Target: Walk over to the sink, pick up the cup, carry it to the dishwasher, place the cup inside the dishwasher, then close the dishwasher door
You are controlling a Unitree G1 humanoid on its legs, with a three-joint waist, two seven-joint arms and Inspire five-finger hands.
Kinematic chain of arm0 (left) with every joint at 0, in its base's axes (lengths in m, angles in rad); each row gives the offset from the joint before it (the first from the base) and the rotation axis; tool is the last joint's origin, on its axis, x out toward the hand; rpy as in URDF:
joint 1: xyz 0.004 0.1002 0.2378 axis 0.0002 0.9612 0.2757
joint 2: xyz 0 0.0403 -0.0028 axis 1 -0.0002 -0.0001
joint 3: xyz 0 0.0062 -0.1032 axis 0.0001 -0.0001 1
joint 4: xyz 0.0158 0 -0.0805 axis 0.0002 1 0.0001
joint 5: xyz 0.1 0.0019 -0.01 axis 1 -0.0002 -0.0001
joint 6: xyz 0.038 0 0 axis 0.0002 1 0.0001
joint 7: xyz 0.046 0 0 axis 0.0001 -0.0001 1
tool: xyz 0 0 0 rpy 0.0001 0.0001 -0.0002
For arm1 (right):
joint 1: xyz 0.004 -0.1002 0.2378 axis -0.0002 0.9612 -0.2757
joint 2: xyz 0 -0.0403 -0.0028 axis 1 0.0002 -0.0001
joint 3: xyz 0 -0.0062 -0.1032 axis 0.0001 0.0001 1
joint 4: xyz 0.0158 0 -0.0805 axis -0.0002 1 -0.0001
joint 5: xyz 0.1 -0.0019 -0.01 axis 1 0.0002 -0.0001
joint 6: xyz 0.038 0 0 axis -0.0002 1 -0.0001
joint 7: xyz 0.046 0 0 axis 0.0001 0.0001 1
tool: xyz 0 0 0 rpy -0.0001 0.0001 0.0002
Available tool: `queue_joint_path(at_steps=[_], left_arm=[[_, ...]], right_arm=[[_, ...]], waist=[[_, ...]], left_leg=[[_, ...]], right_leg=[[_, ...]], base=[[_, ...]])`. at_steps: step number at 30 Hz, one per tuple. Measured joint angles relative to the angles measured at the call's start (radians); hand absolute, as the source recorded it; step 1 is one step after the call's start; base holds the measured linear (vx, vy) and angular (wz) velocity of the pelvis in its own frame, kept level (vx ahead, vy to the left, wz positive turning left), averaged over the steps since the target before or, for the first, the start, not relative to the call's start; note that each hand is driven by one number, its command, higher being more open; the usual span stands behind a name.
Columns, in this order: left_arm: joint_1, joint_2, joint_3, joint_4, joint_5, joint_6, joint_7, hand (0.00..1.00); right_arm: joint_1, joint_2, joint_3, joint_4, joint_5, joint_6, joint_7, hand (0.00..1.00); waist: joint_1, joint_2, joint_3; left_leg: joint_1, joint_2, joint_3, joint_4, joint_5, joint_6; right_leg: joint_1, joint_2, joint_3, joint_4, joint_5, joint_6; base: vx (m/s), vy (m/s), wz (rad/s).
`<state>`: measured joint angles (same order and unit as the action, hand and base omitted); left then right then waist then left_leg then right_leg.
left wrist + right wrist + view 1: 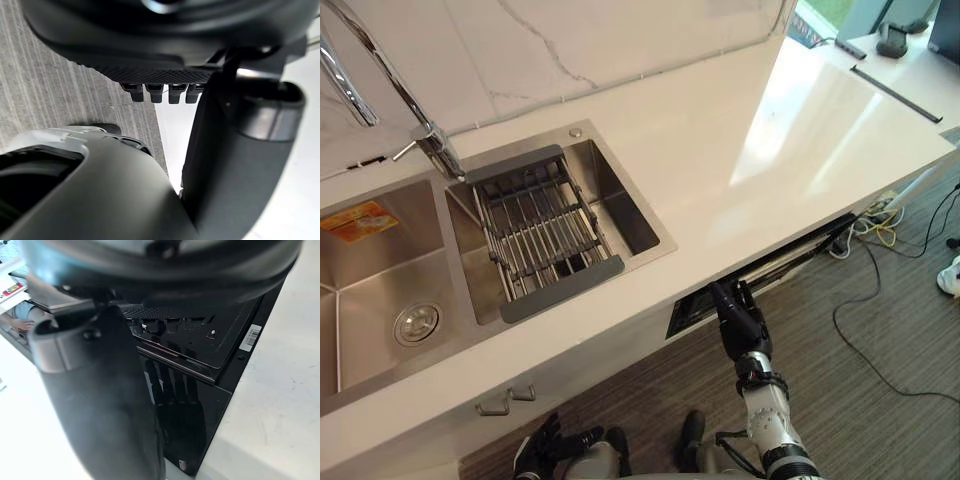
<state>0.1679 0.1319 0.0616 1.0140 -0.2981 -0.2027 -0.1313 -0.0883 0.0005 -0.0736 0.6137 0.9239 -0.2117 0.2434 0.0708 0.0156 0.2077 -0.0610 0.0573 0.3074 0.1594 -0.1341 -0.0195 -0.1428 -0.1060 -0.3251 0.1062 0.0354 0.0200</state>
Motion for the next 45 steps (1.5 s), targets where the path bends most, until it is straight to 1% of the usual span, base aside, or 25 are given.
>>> queue_joint_path(at_steps=[2, 5, 6, 7, 8, 9, 12, 15, 19, 24, 26, 29, 32, 35, 36, 38, 41, 43, 45], left_arm=[[-0.028, -0.005, 0.000, 0.000, -0.017, 0.000, 0.000, 1.00], [-0.073, -0.010, 0.000, -0.005, -0.034, -0.009, 0.000, 1.00], [-0.098, -0.030, -0.002, -0.010, -0.040, -0.019, 0.001, 1.00], [-0.106, -0.039, -0.004, -0.015, -0.043, -0.022, 0.001, 1.00], [-0.119, -0.055, -0.022, -0.029, -0.046, -0.027, 0.000, 1.00], [-0.131, -0.053, -0.046, -0.031, -0.044, -0.032, -0.016, 1.00], [-0.153, -0.059, -0.050, -0.031, -0.045, -0.034, -0.021, 1.00], [-0.156, -0.063, -0.051, -0.032, -0.045, -0.034, -0.021, 1.00], [-0.156, -0.064, -0.051, -0.037, -0.045, -0.035, -0.021, 1.00], [-0.155, -0.067, -0.051, -0.038, -0.045, -0.044, -0.021, 1.00], [-0.155, -0.067, -0.051, -0.038, -0.045, -0.046, -0.021, 1.00], [-0.152, -0.067, -0.051, -0.038, -0.045, -0.055, -0.021, 1.00], [-0.150, -0.062, -0.051, -0.036, -0.042, -0.057, -0.021, 1.00], [-0.147, -0.060, -0.051, -0.035, -0.033, -0.061, -0.020, 1.00], [-0.143, -0.058, -0.051, -0.035, -0.027, -0.064, -0.020, 1.00], [-0.136, -0.051, -0.051, -0.023, -0.015, -0.064, -0.019, 1.00], [-0.099, -0.040, -0.050, -0.019, -0.014, -0.064, -0.016, 1.00], [-0.081, -0.030, -0.049, -0.015, 0.002, -0.064, -0.012, 1.00], [-0.071, -0.027, -0.049, -0.015, 0.014, -0.064, -0.008, 1.00]], right_arm=[[-0.033, -0.010, -0.009, 0.005, 0.017, 0.007, 0.002, 1.00], [-0.074, -0.019, -0.010, 0.006, 0.024, 0.012, 0.014, 1.00], [-0.091, -0.025, -0.010, 0.006, 0.030, 0.014, 0.021, 1.00], [-0.099, -0.028, -0.010, 0.006, 0.033, 0.015, 0.024, 1.00], [-0.116, -0.034, -0.010, 0.006, 0.034, 0.017, 0.033, 1.00], [-0.128, -0.037, -0.010, 0.006, 0.036, 0.022, 0.044, 1.00], [-0.159, -0.046, -0.009, 0.006, 0.043, 0.037, 0.079, 1.00], [-0.170, -0.063, -0.008, 0.010, 0.065, 0.052, 0.107, 1.00], [-0.187, -0.075, -0.005, 0.022, 0.095, 0.070, 0.142, 1.00], [-0.195, -0.085, -0.003, 0.025, 0.090, 0.081, 0.143, 1.00], [-0.196, -0.093, -0.004, 0.025, 0.061, 0.081, 0.143, 1.00], [-0.196, -0.111, -0.003, 0.025, -0.003, 0.075, 0.139, 1.00], [-0.182, -0.132, -0.002, 0.015, -0.059, 0.071, 0.123, 1.00], [-0.131, -0.154, -0.004, -0.052, -0.104, 0.064, 0.097, 1.00], [-0.100, -0.156, -0.004, -0.099, -0.139, 0.045, 0.087, 1.00], [-0.052, -0.158, -0.007, -0.161, -0.203, 0.027, 0.062, 1.00], [0.027, -0.159, -0.007, -0.206, -0.312, -0.001, 0.046, 1.00], [0.081, -0.160, -0.001, -0.216, -0.429, -0.003, 0.012, 1.00], [0.120, -0.160, 0.002, -0.213, -0.517, 0.005, -0.017, 1.00]], waist=[[0.001, 0.012, 0.025], [0.001, 0.021, 0.053], [0.001, 0.028, 0.062], [0.001, 0.030, 0.066], [0.001, 0.033, 0.082], [0.002, 0.035, 0.086], [0.002, 0.039, 0.105], [0.002, 0.048, 0.111], [0.003, 0.050, 0.114], [0.003, 0.052, 0.115], [0.003, 0.052, 0.115], [-0.001, 0.052, 0.115], [-0.007, 0.051, 0.114], [-0.007, 0.047, 0.110], [-0.008, 0.045, 0.109], [-0.013, 0.037, 0.100], [-0.023, 0.013, 0.046], [-0.033, -0.009, 0.009], [-0.035, -0.019, -0.016]], left_leg=[[-0.019, 0.005, -0.007, 0.024, -0.010, 0.010], [-0.048, 0.012, -0.008, 0.046, -0.017, 0.018], [-0.063, 0.016, -0.008, 0.055, -0.018, 0.022], [-0.068, 0.017, -0.008, 0.057, -0.017, 0.023], [-0.072, 0.019, -0.008, 0.059, -0.016, 0.025], [-0.085, 0.024, -0.008, 0.063, -0.015, 0.025], [-0.105, 0.035, -0.009, 0.073, -0.011, 0.021], [-0.109, 0.040, -0.012, 0.073, -0.004, 0.016], [-0.116, 0.044, -0.015, 0.072, 0.003, 0.008], [-0.113, 0.045, -0.016, 0.068, 0.007, 0.008], [-0.112, 0.046, -0.017, 0.067, 0.007, 0.008], [-0.112, 0.048, -0.017, 0.067, 0.016, -0.008], [-0.100, 0.048, -0.021, 0.066, 0.019, -0.012], [-0.081, 0.044, -0.023, 0.052, 0.020, -0.012], [-0.071, 0.042, -0.023, 0.048, 0.020, -0.011], [-0.051, 0.036, -0.023, 0.031, 0.024, -0.006], [-0.023, 0.025, -0.021, -0.009, 0.030, -0.005], [0.018, 0.014, -0.018, -0.043, 0.032, -0.004], [0.043, 0.005, -0.013, -0.061, 0.033, -0.002]], right_leg=[[-0.011, -0.001, -0.005, 0.014, -0.002, -0.007], [-0.034, 0.000, -0.008, 0.024, 0.000, -0.015], [-0.046, 0.000, -0.011, 0.029, -0.002, -0.018], [-0.051, 0.000, -0.012, 0.031, -0.003, -0.018], [-0.055, 0.001, -0.014, 0.033, -0.005, -0.021], [-0.066, 0.004, -0.016, 0.036, -0.006, -0.024], [-0.085, 0.011, -0.022, 0.046, -0.009, -0.033], [-0.089, 0.013, -0.032, 0.055, -0.015, -0.042], [-0.103, 0.014, -0.036, 0.073, -0.024, -0.053], [-0.103, 0.015, -0.036, 0.075, -0.026, -0.055], [-0.102, 0.015, -0.036, 0.075, -0.026, -0.055], [-0.100, 0.017, -0.037, 0.068, -0.025, -0.052], [-0.081, 0.018, -0.041, 0.059, -0.023, -0.049], [-0.057, 0.019, -0.043, 0.039, -0.016, -0.041], [-0.047, 0.020, -0.043, 0.026, -0.012, -0.037], [-0.026, 0.021, -0.042, 0.008, -0.001, -0.040], [-0.001, 0.024, -0.039, -0.028, 0.008, -0.029], [0.037, 0.027, -0.033, -0.062, 0.015, -0.019], [0.059, 0.027, -0.025, -0.087, 0.022, -0.009]], base=[[-0.07, -0.024, 0.07], [-0.10, -0.042, 0.03], [-0.07, -0.046, 0.05], [-0.09, -0.066, 0.05], [-0.08, -0.066, 0.01], [-0.06, -0.071, 0.02], [-0.03, -0.074, 0.01], [0.00, -0.044, 0.07], [0.00, -0.014, 0.02], [0.00, 0.000, 0.00], [0.00, 0.000, 0.00], [0.00, 0.000, 0.00], [0.02, 0.019, 0.03], [0.03, 0.048, 0.04], [0.04, 0.048, 0.01], [0.06, 0.052, 0.00], [0.11, 0.057, -0.01], [0.14, 0.077, -0.07], [0.11, 0.077, -0.11]])
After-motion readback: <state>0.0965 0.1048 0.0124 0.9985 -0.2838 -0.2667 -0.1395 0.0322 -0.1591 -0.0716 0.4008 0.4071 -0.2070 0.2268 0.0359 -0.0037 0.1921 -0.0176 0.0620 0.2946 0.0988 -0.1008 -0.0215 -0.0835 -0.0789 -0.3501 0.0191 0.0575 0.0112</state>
